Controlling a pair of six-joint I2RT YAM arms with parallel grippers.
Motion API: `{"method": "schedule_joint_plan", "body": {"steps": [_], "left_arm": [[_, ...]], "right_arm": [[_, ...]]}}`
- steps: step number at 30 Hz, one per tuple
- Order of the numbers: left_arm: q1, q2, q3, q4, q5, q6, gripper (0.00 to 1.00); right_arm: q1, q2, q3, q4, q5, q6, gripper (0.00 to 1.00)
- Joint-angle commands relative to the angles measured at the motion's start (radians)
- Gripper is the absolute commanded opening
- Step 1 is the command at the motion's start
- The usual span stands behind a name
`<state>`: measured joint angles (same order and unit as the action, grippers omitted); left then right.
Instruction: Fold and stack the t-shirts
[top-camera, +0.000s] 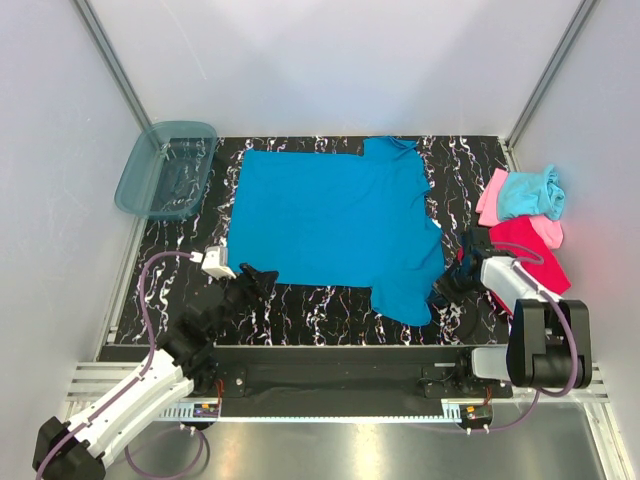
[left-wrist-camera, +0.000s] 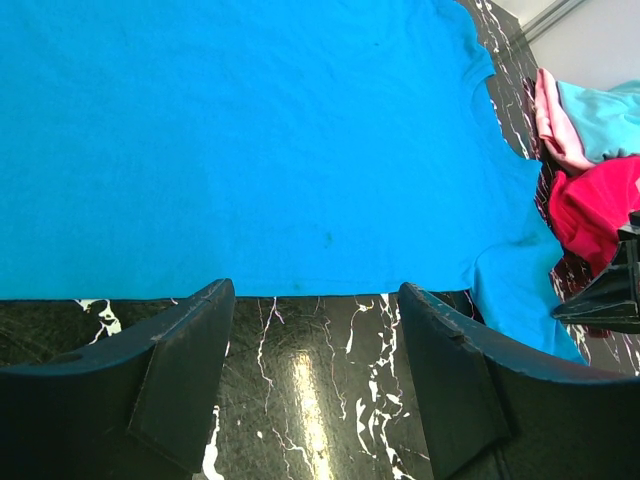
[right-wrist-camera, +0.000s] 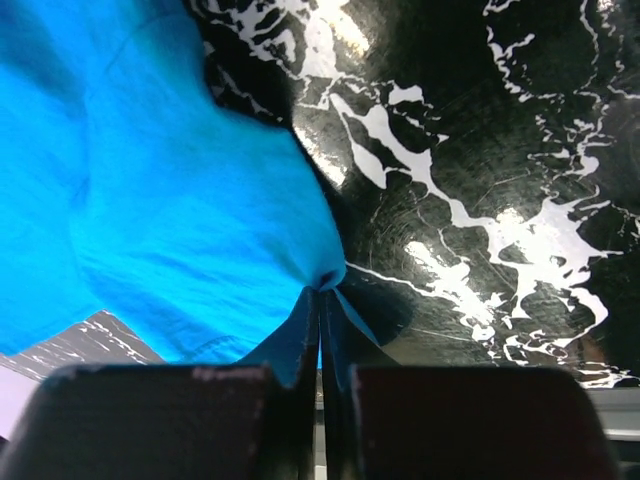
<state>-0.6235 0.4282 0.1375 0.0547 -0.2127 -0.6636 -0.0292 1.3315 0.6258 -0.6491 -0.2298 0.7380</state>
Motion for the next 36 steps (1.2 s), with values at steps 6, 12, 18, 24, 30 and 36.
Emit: {"method": "schedule_joint_plan", "body": {"steps": [6, 12, 18, 24, 30, 36], "left_arm": [[0.007, 0.006, -0.001, 0.054, 0.018, -0.008, 0.72], [0.010, 0.020, -0.001, 0.071, 0.030, -0.013, 0.72], [0.010, 0.021, -0.006, 0.074, 0.039, -0.016, 0.72], [0.010, 0.050, -0.004, 0.108, 0.061, -0.022, 0.72], [0.011, 0.078, 0.002, 0.116, 0.072, -0.024, 0.72], [0.013, 0.141, 0.030, 0.009, -0.058, -0.048, 0.73]], "right_arm": [[-0.005, -0.210, 0.041, -0.104, 0.079, 0.078, 0.00], [-0.003, -0.290, 0.078, -0.254, 0.121, 0.083, 0.00], [-0.003, -0.333, 0.045, -0.271, 0.075, 0.104, 0.00], [-0.003, -0.379, -0.035, -0.273, -0.051, 0.117, 0.00], [-0.003, -0.387, 0.009, -0.261, 0.012, 0.094, 0.00], [-0.003, -0.370, 0.041, -0.216, 0.078, 0.075, 0.00]]}}
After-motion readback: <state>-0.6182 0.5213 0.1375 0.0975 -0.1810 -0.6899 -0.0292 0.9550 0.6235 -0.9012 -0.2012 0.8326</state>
